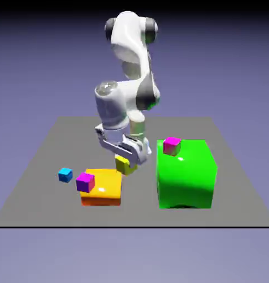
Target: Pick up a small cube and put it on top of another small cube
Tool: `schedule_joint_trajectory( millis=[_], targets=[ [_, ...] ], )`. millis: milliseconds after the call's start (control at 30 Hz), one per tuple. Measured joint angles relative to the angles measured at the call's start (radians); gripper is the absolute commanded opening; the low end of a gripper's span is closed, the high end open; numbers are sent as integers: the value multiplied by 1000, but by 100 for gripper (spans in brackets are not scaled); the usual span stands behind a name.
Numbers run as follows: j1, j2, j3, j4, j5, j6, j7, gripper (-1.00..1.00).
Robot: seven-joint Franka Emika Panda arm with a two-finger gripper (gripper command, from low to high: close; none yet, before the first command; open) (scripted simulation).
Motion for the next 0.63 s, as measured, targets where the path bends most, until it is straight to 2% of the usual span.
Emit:
schedule_joint_trajectory(
  millis=[367, 533, 567, 633],
  targets=[
    [233, -398, 101, -184, 33, -227, -172, -100],
    [243, -358, 129, -317, 53, -53, -177, -100],
    [244, -354, 131, -330, 55, -37, -177, 100],
    [244, -354, 131, -330, 51, -37, -176, 100]
  ],
)
